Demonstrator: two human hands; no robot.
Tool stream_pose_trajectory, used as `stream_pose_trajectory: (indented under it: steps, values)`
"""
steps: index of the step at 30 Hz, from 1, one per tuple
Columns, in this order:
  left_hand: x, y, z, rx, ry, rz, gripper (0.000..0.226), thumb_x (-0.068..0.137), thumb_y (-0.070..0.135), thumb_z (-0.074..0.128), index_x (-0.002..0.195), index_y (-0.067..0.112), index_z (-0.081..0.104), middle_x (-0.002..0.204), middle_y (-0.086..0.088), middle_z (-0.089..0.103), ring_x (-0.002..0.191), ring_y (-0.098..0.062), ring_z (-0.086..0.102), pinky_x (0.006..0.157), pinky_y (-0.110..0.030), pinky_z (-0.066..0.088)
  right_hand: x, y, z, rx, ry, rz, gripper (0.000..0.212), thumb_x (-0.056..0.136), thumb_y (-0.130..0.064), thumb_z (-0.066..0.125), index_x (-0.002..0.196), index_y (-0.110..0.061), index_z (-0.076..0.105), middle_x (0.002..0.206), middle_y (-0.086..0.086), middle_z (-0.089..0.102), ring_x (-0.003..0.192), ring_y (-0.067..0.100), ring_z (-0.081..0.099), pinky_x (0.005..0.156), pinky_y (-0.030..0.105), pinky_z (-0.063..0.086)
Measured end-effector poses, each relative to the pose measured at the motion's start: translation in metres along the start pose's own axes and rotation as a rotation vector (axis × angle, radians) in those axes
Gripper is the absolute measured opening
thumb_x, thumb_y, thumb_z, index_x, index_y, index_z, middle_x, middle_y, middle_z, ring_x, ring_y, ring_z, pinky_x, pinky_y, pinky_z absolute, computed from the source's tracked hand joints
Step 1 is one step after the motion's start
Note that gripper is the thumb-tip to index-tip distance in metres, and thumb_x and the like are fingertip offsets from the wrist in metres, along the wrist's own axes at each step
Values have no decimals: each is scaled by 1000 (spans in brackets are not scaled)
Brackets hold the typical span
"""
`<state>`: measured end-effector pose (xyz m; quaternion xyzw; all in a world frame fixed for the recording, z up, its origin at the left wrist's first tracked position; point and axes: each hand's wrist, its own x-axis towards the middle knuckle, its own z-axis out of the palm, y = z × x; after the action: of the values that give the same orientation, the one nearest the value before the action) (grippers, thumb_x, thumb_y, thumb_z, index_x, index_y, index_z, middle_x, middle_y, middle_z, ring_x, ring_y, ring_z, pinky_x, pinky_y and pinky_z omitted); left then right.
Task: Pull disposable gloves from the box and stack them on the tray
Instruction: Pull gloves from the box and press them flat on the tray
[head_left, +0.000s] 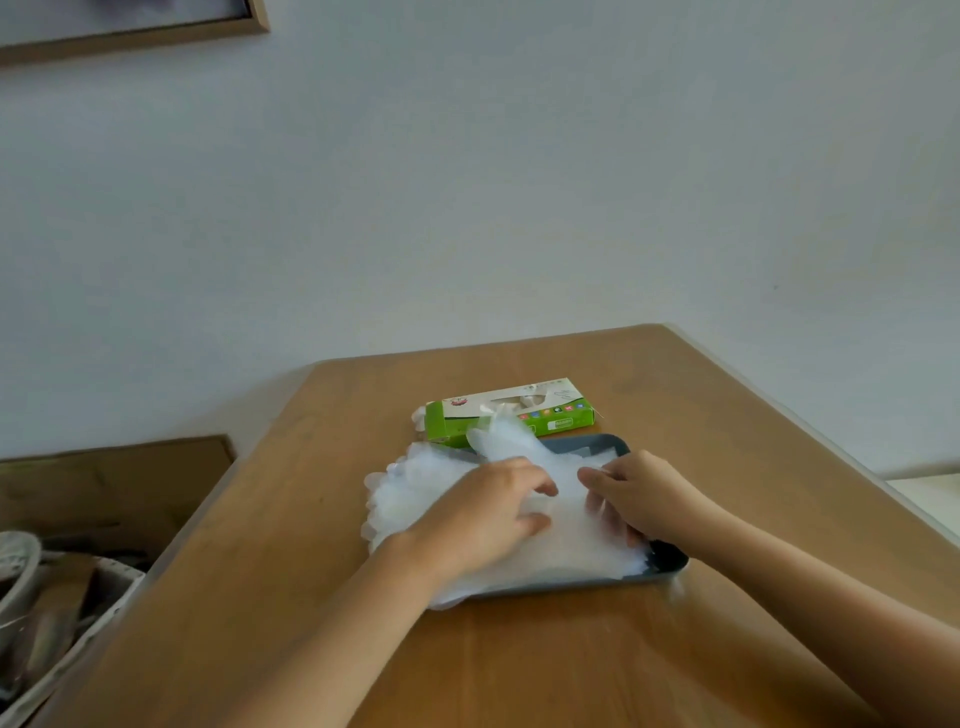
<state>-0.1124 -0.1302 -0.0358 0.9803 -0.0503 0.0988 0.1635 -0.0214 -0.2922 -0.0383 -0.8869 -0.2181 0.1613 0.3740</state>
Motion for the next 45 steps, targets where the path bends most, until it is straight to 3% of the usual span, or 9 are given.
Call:
stream_pose_trajectory:
  steps: [11,17,21,25,28,31,38,41,45]
  values:
    - [0,-2,-2,-60,47,11,46,92,42,58,133,24,54,137,10,53,123,-5,49,103,-17,36,22,-6,-6,-138,-93,-2,49,100,-36,41,58,-12,50,40,-3,52,31,7,42,40,13,35]
    - [3,-10,7,124,-150,-21,68,94,53,45,151,22,24,160,6,17,147,-8,5,117,-24,-1,29,-5,-8,-284,-129,-67,48,101,-41,35,66,-13,49,46,0,55,32,8,43,40,15,36]
    - [-4,-15,20,183,-378,-168,80,92,68,28,153,28,-4,161,5,-12,147,-14,-15,119,-44,-9,29,-2,-9,-340,16,-126,43,101,-42,37,75,-11,53,61,2,58,56,19,56,52,25,39]
    - [-4,-14,26,162,-431,-218,85,89,73,25,152,30,-13,158,8,-22,145,-17,-22,116,-53,-11,11,-7,-5,-429,360,-471,24,95,-34,52,114,-18,50,107,-4,52,96,18,52,76,28,39]
    - [-2,-16,27,149,-414,-213,91,86,76,25,152,27,-15,158,7,-22,145,-16,-22,117,-51,-10,-4,-8,6,-561,44,-592,37,99,-32,45,135,-23,44,141,-7,43,128,11,43,102,24,31]
    - [-7,-19,25,135,-400,-218,99,84,77,28,151,20,-17,158,4,-22,145,-11,-21,119,-45,-9,-2,5,9,-812,-302,-478,61,98,-52,21,153,-28,7,161,-4,3,147,11,4,118,34,3]
    - [-23,-53,-13,156,-466,-313,113,75,74,54,153,26,-12,158,8,-20,146,-11,-17,119,-34,-6,9,19,-25,-932,-453,-373,77,88,-71,25,148,-42,-14,157,-14,-15,145,9,-14,111,37,-19]
    - [-24,-63,-39,95,-536,-329,109,73,63,68,154,31,3,159,15,-5,147,-6,-1,117,-23,5,11,13,-36,-898,-455,-372,77,86,-70,36,149,-45,-1,157,-20,-4,146,9,-5,115,35,-11]
    - [-2,-73,-67,-18,-415,-384,72,81,50,67,144,25,41,147,9,43,129,-4,44,103,-16,33,29,-8,-39,-712,-301,-389,50,86,-63,50,130,-40,52,129,-17,55,114,6,51,99,25,40]
